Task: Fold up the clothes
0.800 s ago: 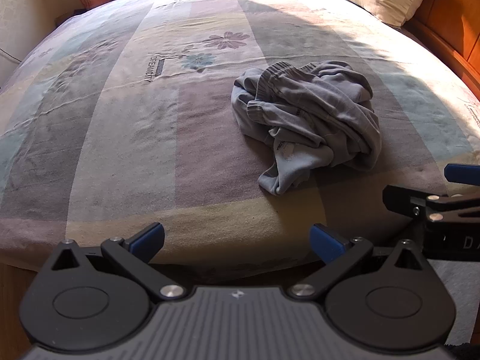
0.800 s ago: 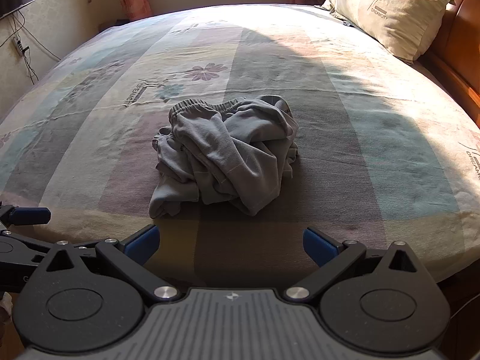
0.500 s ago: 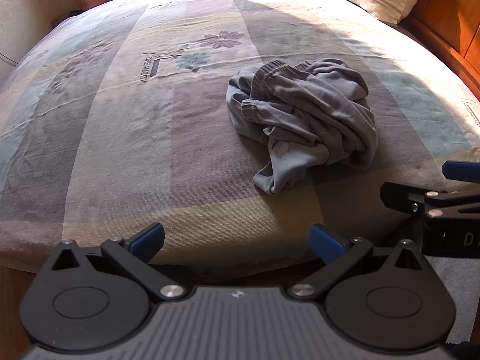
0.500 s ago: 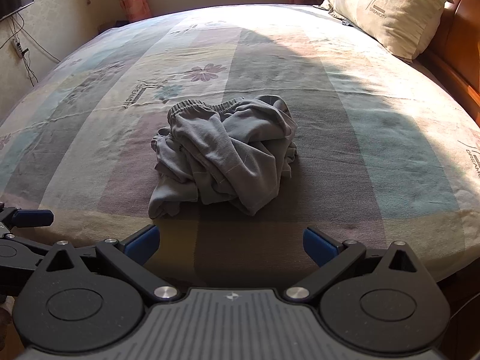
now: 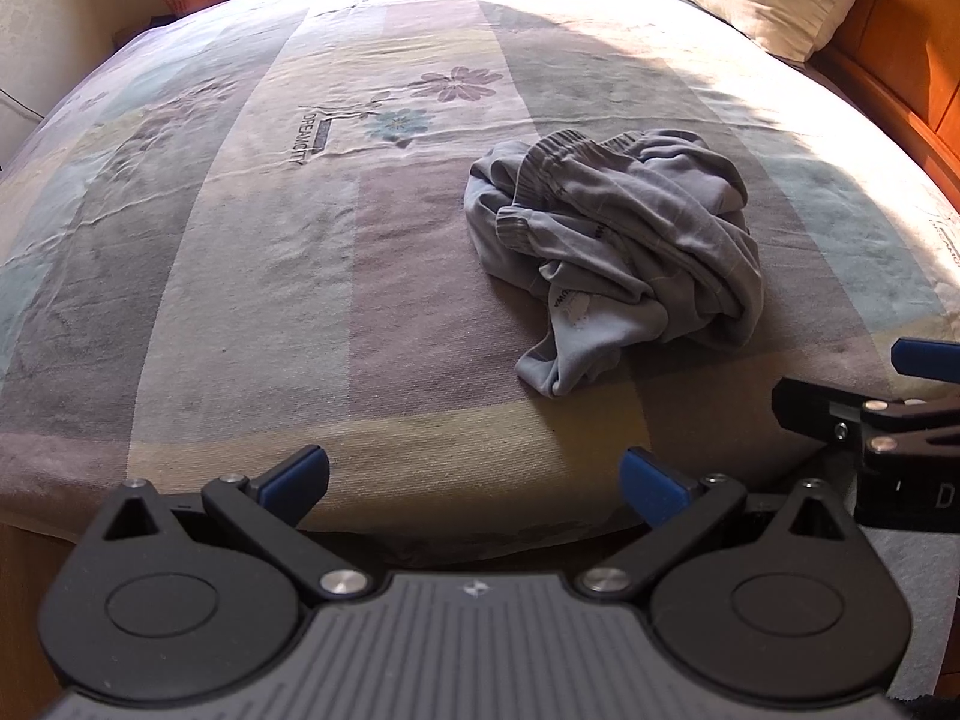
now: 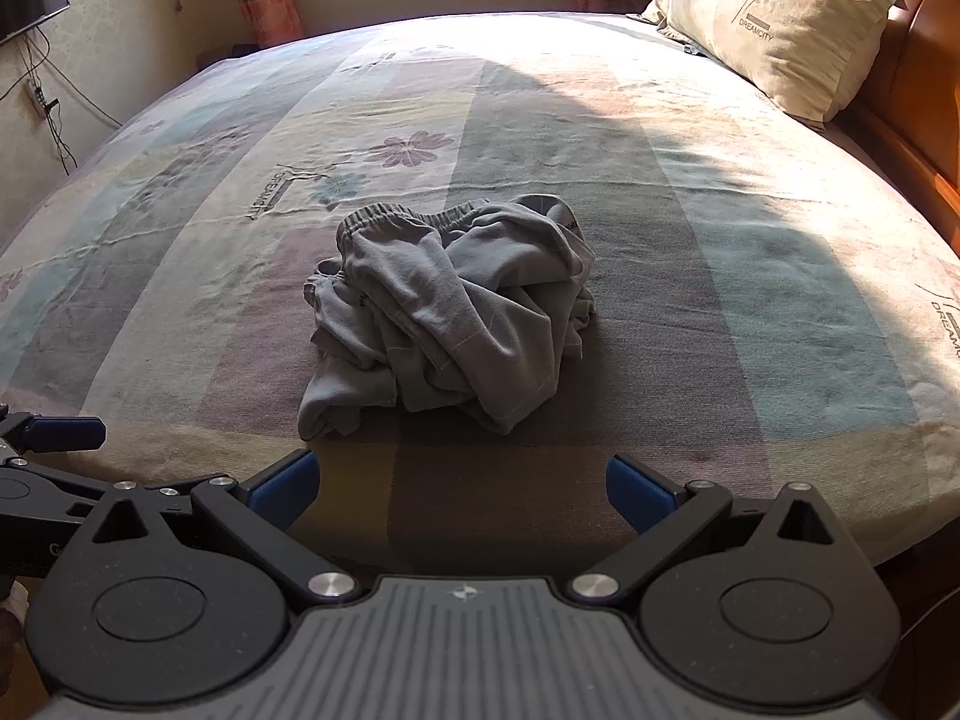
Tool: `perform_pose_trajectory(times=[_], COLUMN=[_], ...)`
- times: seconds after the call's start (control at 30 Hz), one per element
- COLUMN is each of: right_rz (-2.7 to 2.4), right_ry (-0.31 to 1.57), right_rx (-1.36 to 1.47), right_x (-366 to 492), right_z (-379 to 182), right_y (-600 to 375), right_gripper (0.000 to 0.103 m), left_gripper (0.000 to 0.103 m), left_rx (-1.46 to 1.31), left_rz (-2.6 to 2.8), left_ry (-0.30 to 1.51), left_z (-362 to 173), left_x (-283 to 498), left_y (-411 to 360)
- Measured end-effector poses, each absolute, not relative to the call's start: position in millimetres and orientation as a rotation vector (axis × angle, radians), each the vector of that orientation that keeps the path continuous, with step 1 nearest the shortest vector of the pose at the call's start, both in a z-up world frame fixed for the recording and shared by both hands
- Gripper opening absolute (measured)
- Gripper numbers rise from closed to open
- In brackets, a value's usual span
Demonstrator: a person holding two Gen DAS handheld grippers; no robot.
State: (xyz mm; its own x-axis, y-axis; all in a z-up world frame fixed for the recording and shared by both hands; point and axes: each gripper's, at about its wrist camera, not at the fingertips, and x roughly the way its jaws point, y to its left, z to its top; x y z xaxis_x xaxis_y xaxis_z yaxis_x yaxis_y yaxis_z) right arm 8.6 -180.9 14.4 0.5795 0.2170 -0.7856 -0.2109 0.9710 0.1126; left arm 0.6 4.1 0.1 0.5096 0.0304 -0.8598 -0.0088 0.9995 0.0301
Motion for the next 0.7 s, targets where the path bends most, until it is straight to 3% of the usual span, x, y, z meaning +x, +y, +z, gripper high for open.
perform_pose_trajectory(times=[0.7], right_rz=[0.243], right_ry=[0.916], right_rx=[0.01], right_x=[7.4], right_z=[15.0], right_y=[-181.2], right_gripper=[0.103], left_gripper=[0.103], left_rx=[0.021], left_rz=[0.024], left_ry=[1.032], left_z=[0.5], left_x=[0.6], left_y=[4.7])
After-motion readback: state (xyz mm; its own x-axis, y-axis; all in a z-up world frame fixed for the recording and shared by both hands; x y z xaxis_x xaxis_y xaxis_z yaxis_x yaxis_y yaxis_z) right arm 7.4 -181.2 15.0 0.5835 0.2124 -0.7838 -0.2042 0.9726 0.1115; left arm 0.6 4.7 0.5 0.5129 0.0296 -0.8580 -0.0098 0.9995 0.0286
